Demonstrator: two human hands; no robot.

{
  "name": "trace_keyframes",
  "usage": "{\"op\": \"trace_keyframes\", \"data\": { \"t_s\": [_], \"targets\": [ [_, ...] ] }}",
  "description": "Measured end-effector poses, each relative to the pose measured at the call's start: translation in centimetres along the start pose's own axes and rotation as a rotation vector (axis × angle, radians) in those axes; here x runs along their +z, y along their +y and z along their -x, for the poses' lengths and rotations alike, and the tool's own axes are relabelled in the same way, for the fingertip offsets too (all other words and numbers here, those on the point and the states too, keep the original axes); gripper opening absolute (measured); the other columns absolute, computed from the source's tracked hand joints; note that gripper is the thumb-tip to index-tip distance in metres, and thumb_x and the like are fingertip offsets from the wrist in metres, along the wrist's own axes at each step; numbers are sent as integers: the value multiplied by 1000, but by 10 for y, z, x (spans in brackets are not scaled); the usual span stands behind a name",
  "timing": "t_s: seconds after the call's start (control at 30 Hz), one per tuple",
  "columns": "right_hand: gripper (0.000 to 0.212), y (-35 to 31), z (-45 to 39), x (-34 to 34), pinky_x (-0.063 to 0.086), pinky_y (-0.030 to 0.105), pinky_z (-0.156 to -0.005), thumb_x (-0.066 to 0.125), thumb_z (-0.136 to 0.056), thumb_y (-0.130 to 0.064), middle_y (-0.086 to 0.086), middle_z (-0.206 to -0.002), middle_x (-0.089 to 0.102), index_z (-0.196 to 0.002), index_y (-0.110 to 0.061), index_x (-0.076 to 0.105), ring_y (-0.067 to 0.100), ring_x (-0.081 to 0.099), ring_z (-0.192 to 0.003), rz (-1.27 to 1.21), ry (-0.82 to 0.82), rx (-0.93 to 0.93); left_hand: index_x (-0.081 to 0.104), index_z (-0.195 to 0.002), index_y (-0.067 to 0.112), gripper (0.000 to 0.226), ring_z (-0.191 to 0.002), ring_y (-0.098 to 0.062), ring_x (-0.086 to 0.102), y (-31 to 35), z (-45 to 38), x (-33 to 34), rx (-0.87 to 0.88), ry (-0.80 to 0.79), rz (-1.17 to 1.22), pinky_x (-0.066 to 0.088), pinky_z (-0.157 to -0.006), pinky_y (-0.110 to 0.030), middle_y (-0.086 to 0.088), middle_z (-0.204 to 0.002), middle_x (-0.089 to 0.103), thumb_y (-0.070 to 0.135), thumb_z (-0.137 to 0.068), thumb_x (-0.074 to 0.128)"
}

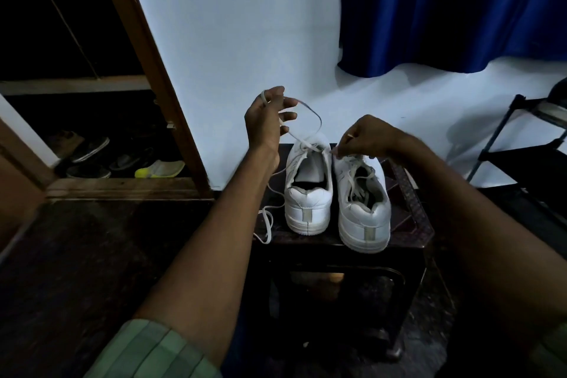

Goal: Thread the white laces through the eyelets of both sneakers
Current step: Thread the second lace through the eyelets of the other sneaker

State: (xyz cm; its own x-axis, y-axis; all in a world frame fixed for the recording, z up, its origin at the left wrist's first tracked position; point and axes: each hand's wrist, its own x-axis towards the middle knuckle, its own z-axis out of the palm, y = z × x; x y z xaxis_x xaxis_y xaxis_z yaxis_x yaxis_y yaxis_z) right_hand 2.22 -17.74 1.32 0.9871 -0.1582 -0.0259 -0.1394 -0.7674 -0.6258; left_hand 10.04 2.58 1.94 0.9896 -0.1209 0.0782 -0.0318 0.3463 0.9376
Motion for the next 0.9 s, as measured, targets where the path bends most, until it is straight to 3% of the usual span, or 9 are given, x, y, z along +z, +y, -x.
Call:
{"op": "trace_keyframes", "data": {
  "t_s": [0.1,0.23,0.33,0.43,0.5,0.57,0.63,0.8,0.9],
  "targets": [
    [13,-1,2,0,44,18,-58,75,-88,-15,-6,-64,70,-78,-8,78,1,57,-58,-148,-8,-41,69,-91,25,8,-77,-14,67,-4,1,1,35,9,-40,44,-57,-22,4,-95,78,19,-96,67],
    [17,-4,-4,1,51,36,-91,51,-103,-16,7,-93,74,-88,-14,61,18,68,-100,-930,38,30,75,-89,25,17,-76,-10,64,-12,-1,3,35,34,-92,43,-58,-21,16,-79,71,26,-101,62],
    [34,-6,-5,-4,54,31,-62,40,-107,-21,2,-59,45,-73,-17,45,20,51,-58,-1390,-39,117,75,-97,21,17,-73,-9,65,-14,-2,3,16,39,-94,39,-53,-20,12,-81,69,27,-101,60],
    [35,-2,-9,-5,27,20,-40,57,-101,-28,-3,-56,35,-69,-18,45,12,26,-46,-912,185,102,76,-96,19,16,-74,-11,65,-15,-1,2,44,34,-131,42,-53,-19,9,-87,67,25,-101,62],
    [23,2,-11,-6,39,26,-46,72,-92,-30,0,-65,60,-78,-12,68,12,48,-51,-425,216,-38,78,-90,23,18,-76,-13,67,-17,0,1,120,-1,-227,46,-58,-24,8,-88,70,28,-99,63],
    [13,1,-13,-4,52,31,-69,78,-86,-31,-1,-81,76,-86,-18,82,11,65,-72,41,67,-130,79,-87,27,22,-74,-17,68,-20,0,0,237,-33,-383,50,-61,-30,8,-99,76,35,-97,62],
    [9,-3,-12,1,51,30,-76,78,-85,-26,-3,-83,78,-84,-19,84,11,67,-78,232,-9,-128,80,-86,29,21,-71,-25,69,-23,-1,-1,333,-40,-523,56,-66,-34,12,-121,75,37,-93,61],
    [18,-14,-5,7,38,29,-74,52,-94,-6,-3,-83,66,-83,-13,63,12,52,-78,-484,78,-40,76,-84,30,19,-61,-8,64,-26,1,-3,433,-62,-787,57,-77,-33,17,-138,66,42,-89,63],
    [24,-11,-1,9,47,41,-92,39,-100,-6,10,-89,72,-84,-16,54,25,64,-92,-1026,20,-35,72,-88,27,16,-86,-11,71,-30,4,-2,488,-112,-961,52,-81,-30,17,-140,64,41,-91,65]
  ]
}}
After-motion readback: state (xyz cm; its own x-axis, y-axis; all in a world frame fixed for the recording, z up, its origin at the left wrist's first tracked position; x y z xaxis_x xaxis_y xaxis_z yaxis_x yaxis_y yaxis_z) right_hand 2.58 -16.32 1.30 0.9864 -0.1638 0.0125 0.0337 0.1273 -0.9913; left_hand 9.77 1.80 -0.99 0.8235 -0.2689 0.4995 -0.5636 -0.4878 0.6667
